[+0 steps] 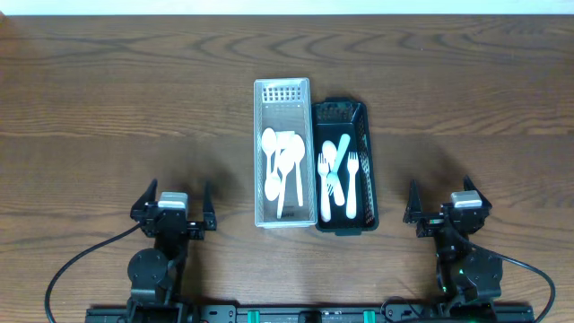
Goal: Pack container
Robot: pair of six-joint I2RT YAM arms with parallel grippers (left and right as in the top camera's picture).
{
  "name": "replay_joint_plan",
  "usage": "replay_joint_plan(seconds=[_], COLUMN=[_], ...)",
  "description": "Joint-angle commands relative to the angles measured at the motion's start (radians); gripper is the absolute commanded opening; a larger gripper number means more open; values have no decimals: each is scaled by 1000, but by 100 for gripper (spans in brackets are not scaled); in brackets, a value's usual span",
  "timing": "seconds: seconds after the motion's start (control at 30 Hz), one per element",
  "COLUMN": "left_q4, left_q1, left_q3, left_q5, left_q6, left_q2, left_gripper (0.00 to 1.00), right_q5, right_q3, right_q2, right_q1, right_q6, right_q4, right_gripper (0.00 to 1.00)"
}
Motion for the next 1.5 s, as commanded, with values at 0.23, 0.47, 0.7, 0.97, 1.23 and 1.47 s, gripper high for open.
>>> replay_joint_plan(seconds=[0.23,0.47,0.7,0.97,1.23,1.47], left_q4=[-13,-13,-13,-13,-11,-11], left_q1=[6,6,6,6,6,6], left_q3=[-30,-30,-30,-30,-30,-30], left_q5=[58,58,58,58,61,61], left_q6=[-156,-185,-185,-198,-200,-200], left_q2=[-9,-9,-9,-9,-7,-6], left_gripper=[98,98,98,98,98,98], right_q5=[-4,-4,-4,-4,-4,-4], right_q3=[-5,-5,-5,-5,-5,-5], right_q2=[-6,-6,-6,-6,-6,-6], right_q1=[9,9,9,9,9,9], right_q6=[-12,-12,-12,-12,-12,-12], right_q4=[-2,-2,-2,-2,-2,-2], right_gripper=[99,99,99,99,99,99])
